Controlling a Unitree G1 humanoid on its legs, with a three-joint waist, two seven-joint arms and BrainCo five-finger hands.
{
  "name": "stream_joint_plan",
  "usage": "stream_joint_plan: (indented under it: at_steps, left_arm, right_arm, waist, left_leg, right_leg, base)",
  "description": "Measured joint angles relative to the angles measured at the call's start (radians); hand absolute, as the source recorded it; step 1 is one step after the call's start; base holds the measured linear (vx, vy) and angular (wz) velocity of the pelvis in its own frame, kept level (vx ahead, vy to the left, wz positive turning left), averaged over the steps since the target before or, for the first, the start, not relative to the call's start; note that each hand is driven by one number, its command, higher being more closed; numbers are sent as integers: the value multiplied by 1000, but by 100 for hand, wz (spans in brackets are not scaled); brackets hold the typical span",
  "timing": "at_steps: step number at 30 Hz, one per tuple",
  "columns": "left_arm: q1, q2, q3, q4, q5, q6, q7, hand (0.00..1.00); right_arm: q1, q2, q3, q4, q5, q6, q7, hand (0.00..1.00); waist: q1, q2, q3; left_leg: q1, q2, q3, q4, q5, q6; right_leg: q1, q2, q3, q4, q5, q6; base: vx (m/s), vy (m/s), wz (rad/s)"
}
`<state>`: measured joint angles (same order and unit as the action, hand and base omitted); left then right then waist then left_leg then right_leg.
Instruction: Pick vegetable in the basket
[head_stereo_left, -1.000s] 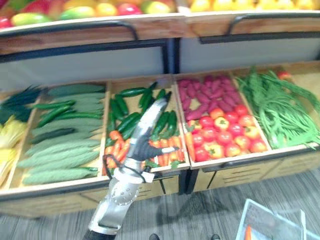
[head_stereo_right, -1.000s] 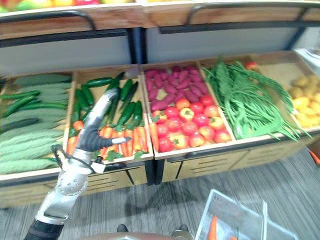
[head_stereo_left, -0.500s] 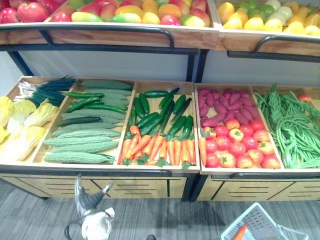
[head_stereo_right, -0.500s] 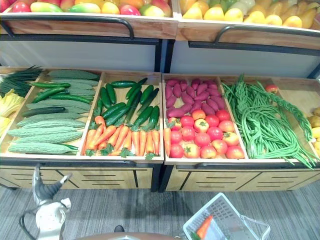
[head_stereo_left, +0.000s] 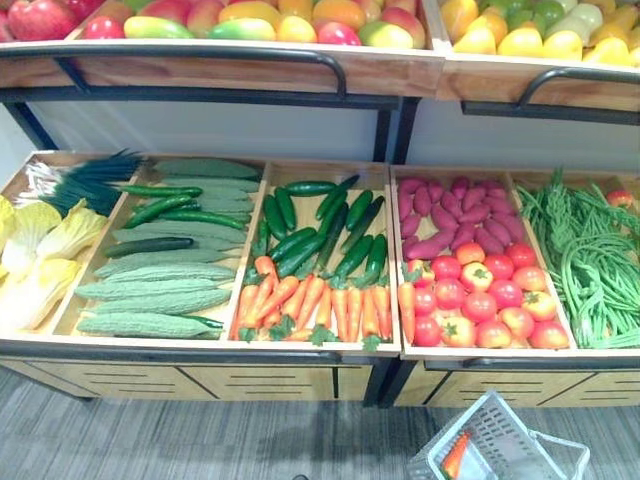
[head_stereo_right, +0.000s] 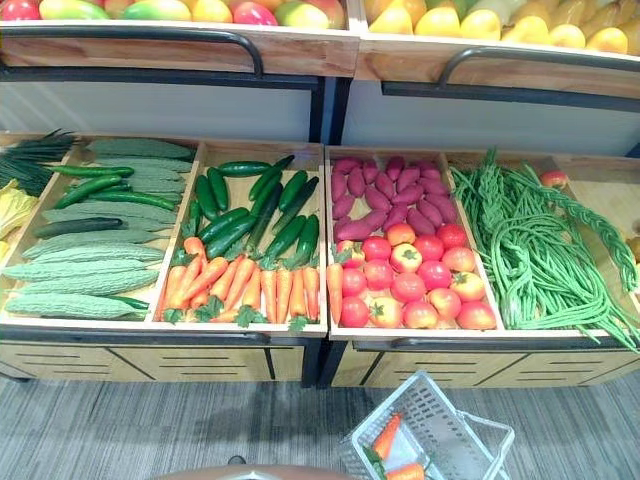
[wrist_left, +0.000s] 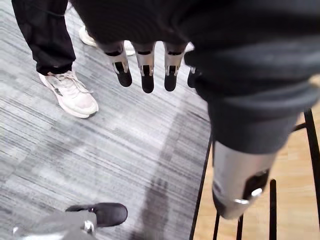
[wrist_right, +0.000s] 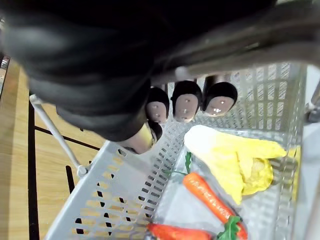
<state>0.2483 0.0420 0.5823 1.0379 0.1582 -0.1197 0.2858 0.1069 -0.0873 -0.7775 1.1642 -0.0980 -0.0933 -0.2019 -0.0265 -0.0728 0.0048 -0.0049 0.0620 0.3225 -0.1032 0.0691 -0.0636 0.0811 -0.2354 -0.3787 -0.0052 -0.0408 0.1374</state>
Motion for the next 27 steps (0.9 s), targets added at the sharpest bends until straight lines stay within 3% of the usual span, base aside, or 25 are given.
stream_joint_plan:
  at_steps: [7, 9, 12, 15, 16, 18, 19, 20, 21, 23, 25, 27]
  left_arm:
    - [-26, 8, -150, 0, 0, -3, -92, 0]
    - [-24, 22, -208, 0, 0, -3, -110, 0]
    - [-28, 33, -261, 0, 1, -3, -118, 0]
    - [-42, 57, -318, 18, 13, -3, -116, 0]
    - [-52, 68, -337, 29, 26, -2, -116, 0]
    - [-66, 90, -362, 26, 68, -2, -117, 0]
    - [-72, 92, -370, 19, 95, -4, -117, 0]
    - [-76, 101, -371, 15, 101, -5, -118, 0]
    - [-81, 110, -373, 14, 101, -3, -120, 0]
    - [-83, 110, -383, 7, 100, -3, -120, 0]
    - [-76, 119, -390, -7, 101, -3, -116, 0]
    - [-83, 123, -389, -6, 101, -3, -114, 0]
  right_arm:
    - [-10, -5, 40, 21, 0, 2, 2, 100]
    - [-8, -11, 37, 18, 0, 2, 4, 100]
    - [3, -11, 37, 8, 1, 1, 11, 100]
    - [-2, 7, 49, -23, 20, -2, 16, 100]
    - [-6, 19, 60, -40, 29, -2, 17, 100]
    - [-4, 34, 85, -57, 40, -6, 22, 100]
    - [-10, 38, 108, -58, 42, -6, 26, 100]
    - [-20, 39, 121, -58, 44, -7, 30, 100]
    - [-23, 35, 119, -60, 46, -10, 32, 100]
    - [-19, 15, 117, -53, 58, -7, 30, 100]
    - [-23, 3, 118, -54, 55, -9, 26, 100]
    - [-33, -13, 160, -46, 28, -8, 23, 100]
  waist:
    - [-8, 3, 9]
    - [-28, 6, 28]
    - [-33, 13, 38]
    - [-48, 25, 59]
    - [-49, 31, 73]
    - [-52, 36, 84]
    - [-44, 20, 96]
    - [-45, 9, 105]
    - [-51, 6, 106]
    - [-48, 13, 107]
    - [-41, 12, 108]
    - [-26, 12, 108]
  left_leg:
    - [30, -2, 2, 0, -15, -11]
    - [59, -4, 1, 0, -30, -15]
    - [84, 3, 19, 0, -50, -9]
    - [88, 45, 92, 0, -57, -12]
    - [97, 71, 144, 1, -62, -13]
    - [103, 91, 219, 6, -68, -8]
    - [108, 102, 288, 5, -71, 7]
    - [113, 103, 346, 2, -66, 31]
    - [121, 104, 383, 5, -65, 32]
    - [151, 106, 474, 8, -63, 30]
    - [167, 108, 560, 19, -60, 26]
    - [144, 148, 633, 98, -71, 32]
  right_leg:
    - [27, -1, 3, -3, -10, -16]
    - [25, -16, 4, 65, -40, -40]
    - [-13, -29, 36, 161, -49, -54]
    - [-114, 10, 144, 246, 38, -71]
    - [-145, 44, 185, 247, 102, -71]
    - [-170, 70, 188, 206, 176, -79]
    - [-163, 75, 152, 154, 200, -94]
    - [-179, 55, 80, 217, 145, -126]
    - [-198, 28, 0, 341, 75, -144]
    - [-167, -41, -141, 534, -6, -149]
    - [-103, -113, -240, 565, -19, -146]
    - [-89, -163, -307, 538, -18, -148]
  base:
    - [26, -9, -3]
    - [0, 0, 0]
    - [8, 46, -29]
    - [-30, 47, -80]
    - [-27, 68, -123]
    - [-28, 56, -131]
    - [-70, 3, -127]
    - [-91, 10, -135]
    - [-67, 9, -108]
    - [19, 0, -117]
    - [70, -112, -141]
    - [66, -236, -137]
